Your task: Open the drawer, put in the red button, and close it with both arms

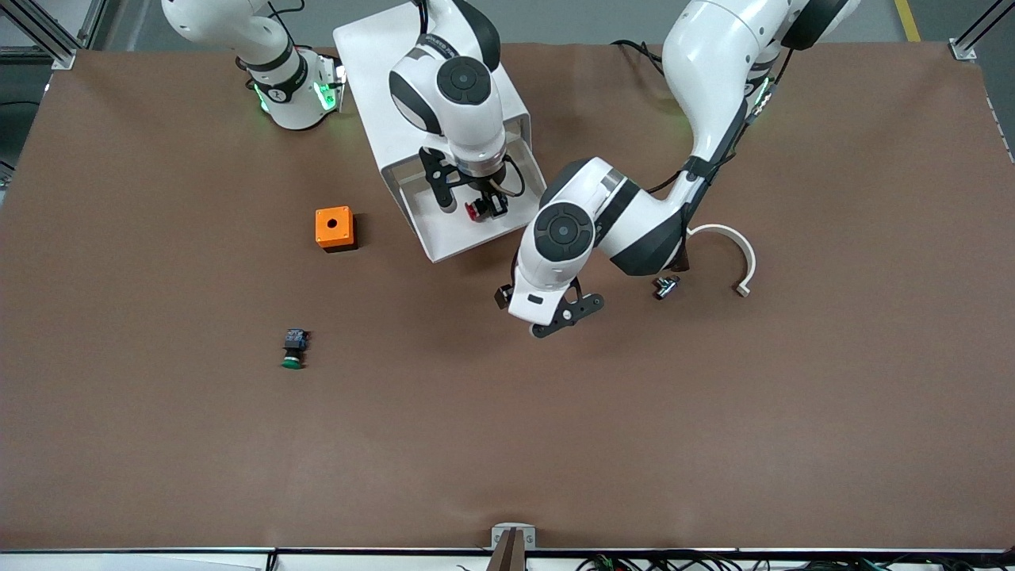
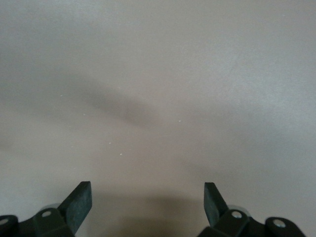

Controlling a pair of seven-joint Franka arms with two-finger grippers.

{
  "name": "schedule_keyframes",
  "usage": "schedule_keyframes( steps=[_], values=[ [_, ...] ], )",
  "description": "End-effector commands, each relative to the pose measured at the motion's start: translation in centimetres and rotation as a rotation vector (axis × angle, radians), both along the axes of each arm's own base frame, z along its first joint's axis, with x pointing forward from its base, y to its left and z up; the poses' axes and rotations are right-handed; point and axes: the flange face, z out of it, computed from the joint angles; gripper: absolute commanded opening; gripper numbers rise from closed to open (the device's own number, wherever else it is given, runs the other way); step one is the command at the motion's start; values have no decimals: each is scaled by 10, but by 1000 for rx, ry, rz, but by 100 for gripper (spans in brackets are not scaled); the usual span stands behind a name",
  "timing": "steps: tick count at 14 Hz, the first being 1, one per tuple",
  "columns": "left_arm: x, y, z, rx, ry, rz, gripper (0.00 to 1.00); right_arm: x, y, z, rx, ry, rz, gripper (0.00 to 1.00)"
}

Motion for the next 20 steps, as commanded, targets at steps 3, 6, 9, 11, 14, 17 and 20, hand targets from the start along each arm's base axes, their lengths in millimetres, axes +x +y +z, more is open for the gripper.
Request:
schedule_keyframes(
  steps=[3, 6, 9, 11, 14, 17, 20],
  values=[
    [-14, 3, 3, 20, -19, 74, 100, 0, 0, 4, -42, -57, 41, 100],
    [-14, 3, 0, 19, -20, 77, 100, 13, -13, 23, -61, -61, 227, 100],
    [-16, 5, -9, 32, -27, 67, 100, 45, -53, 64, -115, 21, 469, 100],
    [-24, -1, -14, 28, -32, 55, 100, 68, -82, 92, -113, 55, 561, 100],
    [-40, -18, -12, 27, -34, 21, 100, 106, -136, 132, -96, 100, 694, 100],
    [-62, -41, -11, 23, -36, -21, 100, 141, -201, 169, -62, 141, 848, 100],
    [-94, -69, -3, 5, -28, -73, 100, 164, -272, 197, -22, 115, 972, 100]
  ],
)
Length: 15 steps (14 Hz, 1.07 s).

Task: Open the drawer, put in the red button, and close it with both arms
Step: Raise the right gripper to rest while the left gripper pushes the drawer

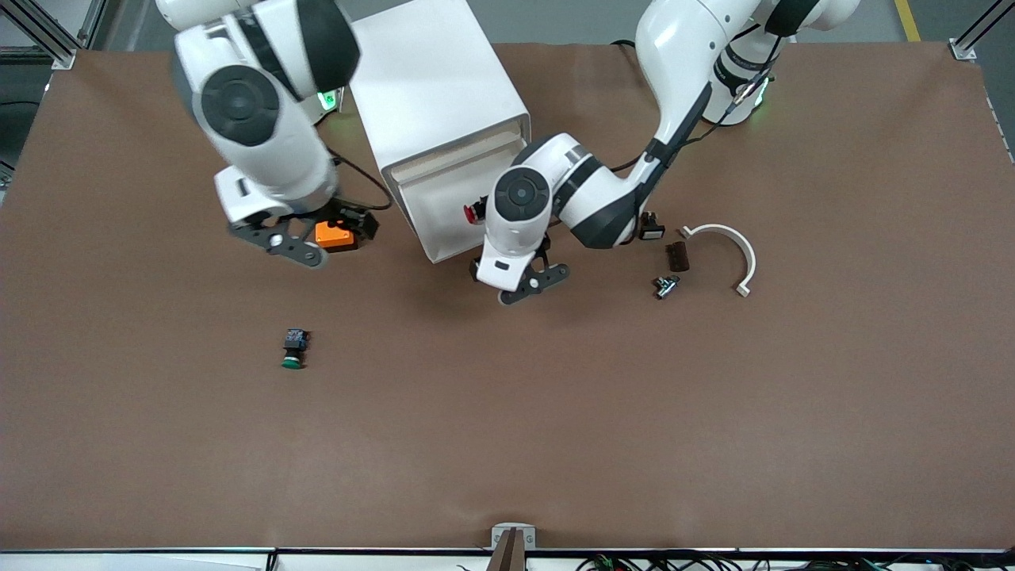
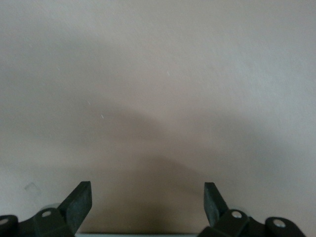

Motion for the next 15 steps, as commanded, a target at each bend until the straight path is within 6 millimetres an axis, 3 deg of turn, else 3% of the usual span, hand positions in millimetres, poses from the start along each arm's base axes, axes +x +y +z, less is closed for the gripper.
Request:
schedule_keyframes(
  steps=[1, 4, 7, 12, 15],
  values=[
    [-30, -17, 13, -3, -10, -36, 100, 14, -62, 27, 45, -7, 109, 100],
    [-48, -31, 13, -20, 15, -60, 100, 27, -132, 34, 77, 11, 207, 100],
    [-63, -42, 10, -48, 64, -60, 100, 33, -189, 35, 96, 37, 239, 100],
    [-90, -53, -2, -81, 170, -37, 100, 37, -252, 51, 117, 47, 387, 100],
    [-101, -60, -2, -117, 235, -11, 100, 37, -265, 53, 116, 45, 353, 100]
  ],
)
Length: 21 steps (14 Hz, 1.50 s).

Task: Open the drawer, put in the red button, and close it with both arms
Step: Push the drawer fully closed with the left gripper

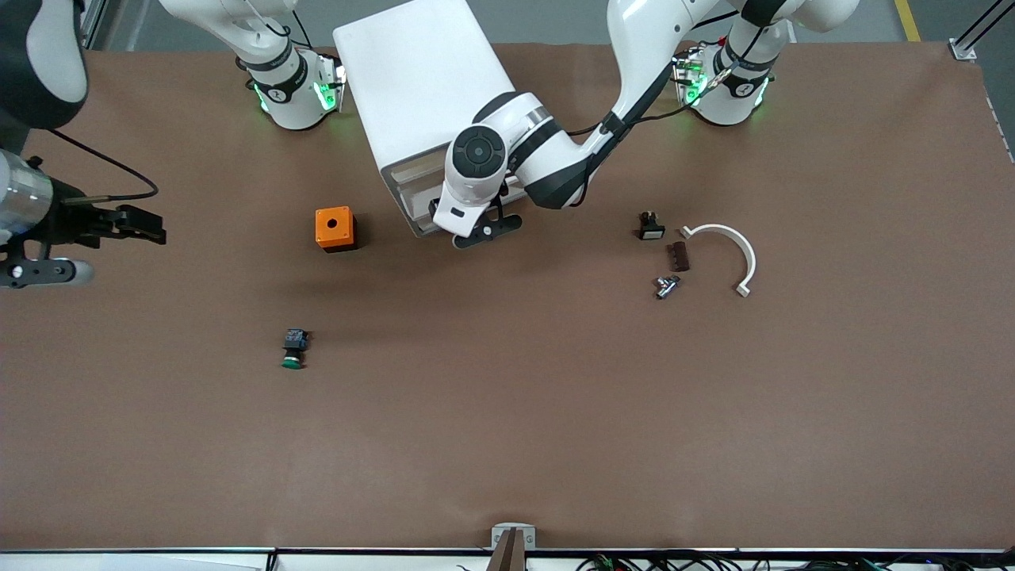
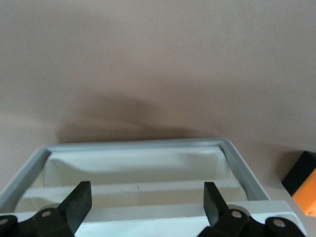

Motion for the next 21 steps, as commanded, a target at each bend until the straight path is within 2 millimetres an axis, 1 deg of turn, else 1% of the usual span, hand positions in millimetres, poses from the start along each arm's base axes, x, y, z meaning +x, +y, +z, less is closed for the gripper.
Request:
schedule_keyframes(
  steps=[1, 3, 4, 7, 9, 13, 14, 15, 16, 17, 18, 19, 20, 21],
  values=[
    [-13, -4, 4, -23, 52, 27, 100, 0, -3, 8, -10, -2, -12, 100],
    [-16, -4, -2, -27, 84, 42, 100, 0, -2, 9, -17, -4, -72, 100],
    [-19, -3, -5, -28, 105, 52, 100, -1, -2, 8, -19, -1, -65, 100],
    [-21, -5, -4, -33, 129, 79, 100, -1, -2, 8, -19, 1, -64, 100],
    [-28, -9, -2, -48, 161, 86, 100, -1, -2, 9, -19, -2, -64, 100],
    [-23, -7, -2, -50, 159, 92, 100, 2, -3, 20, -16, -28, -65, 100],
    [-18, -3, 1, -51, 150, 92, 100, 2, -3, 28, -22, -42, -65, 100],
    [-9, 3, 6, -51, 137, 102, 100, 4, -2, 45, -21, -79, -66, 100],
    [6, 12, 18, -58, 124, 120, 100, 3, -3, 53, -19, -90, -70, 100],
    [25, 28, 36, -63, 104, 139, 100, 0, -3, 56, -14, -70, -72, 100],
    [43, 45, 59, -74, 74, 148, 100, -3, -5, 65, -15, -67, -76, 100],
    [59, 66, 83, -91, 54, 136, 100, -5, -5, 76, -19, -80, -73, 100],
    [73, 91, 103, -100, 48, 104, 100, -5, -5, 80, -22, -88, -73, 100],
    [87, 120, 118, -109, 48, 50, 100, -6, -5, 81, -21, -88, -76, 100]
  ],
)
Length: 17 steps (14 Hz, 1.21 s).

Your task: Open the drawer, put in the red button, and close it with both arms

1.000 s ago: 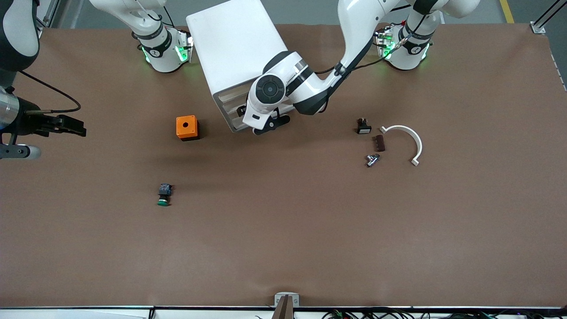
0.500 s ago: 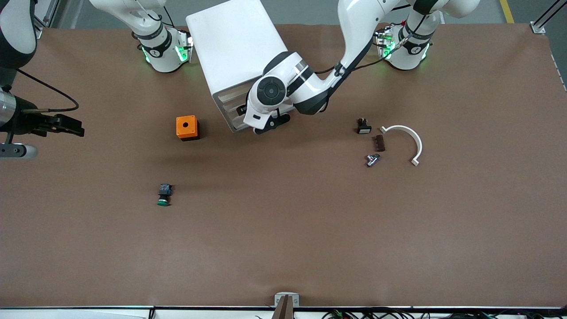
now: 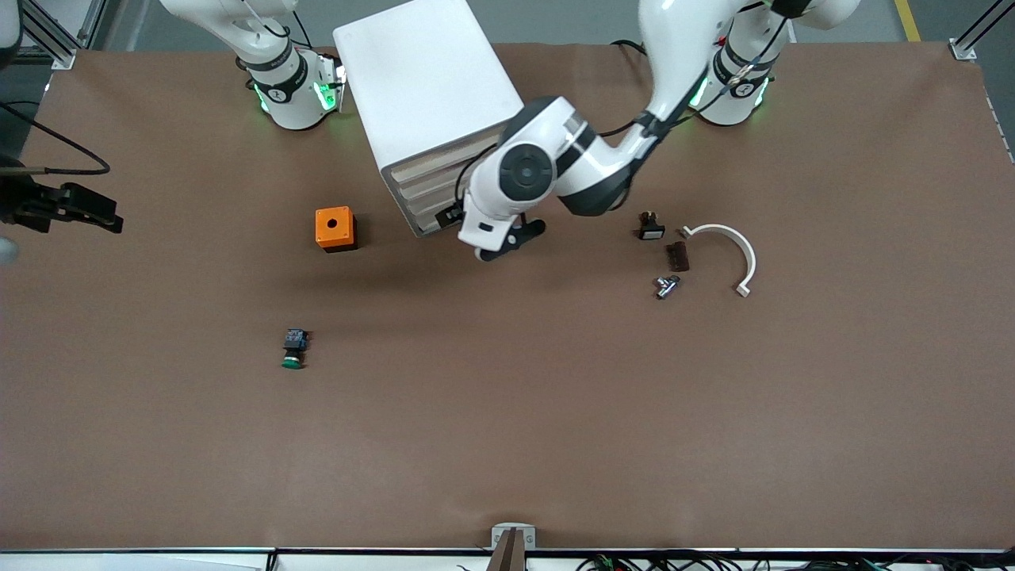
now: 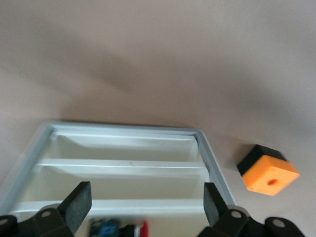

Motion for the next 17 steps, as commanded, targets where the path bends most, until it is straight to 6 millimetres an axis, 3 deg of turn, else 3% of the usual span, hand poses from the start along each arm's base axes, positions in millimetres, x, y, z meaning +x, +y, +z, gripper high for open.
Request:
schedule_keyframes(
  steps=[1, 3, 4, 7, 10, 12, 14, 17],
  values=[
    [24, 76, 52, -17, -25, -131, 100, -5, -4, 4, -12, 27, -32, 100],
    [27, 131, 80, -37, -42, -252, 100, -7, -39, -2, 7, 45, -85, 100],
    [31, 160, 91, -43, -48, -285, 100, -7, -43, -2, 9, 47, -91, 100],
    [40, 258, 130, -66, -130, -414, 100, -17, -27, 15, 23, 28, -62, 100],
    [48, 339, 163, -52, -213, -549, 100, -26, -26, 21, 40, 42, 64, 100],
    [59, 380, 186, 1, -263, -497, 100, -38, -29, 22, 48, 27, 75, 100],
    [65, 405, 206, 9, -276, -451, 100, -50, -29, 21, 55, -4, 72, 100],
    [66, 421, 217, 5, -273, -422, 100, -56, -11, 25, 43, -13, -30, 100]
  ],
)
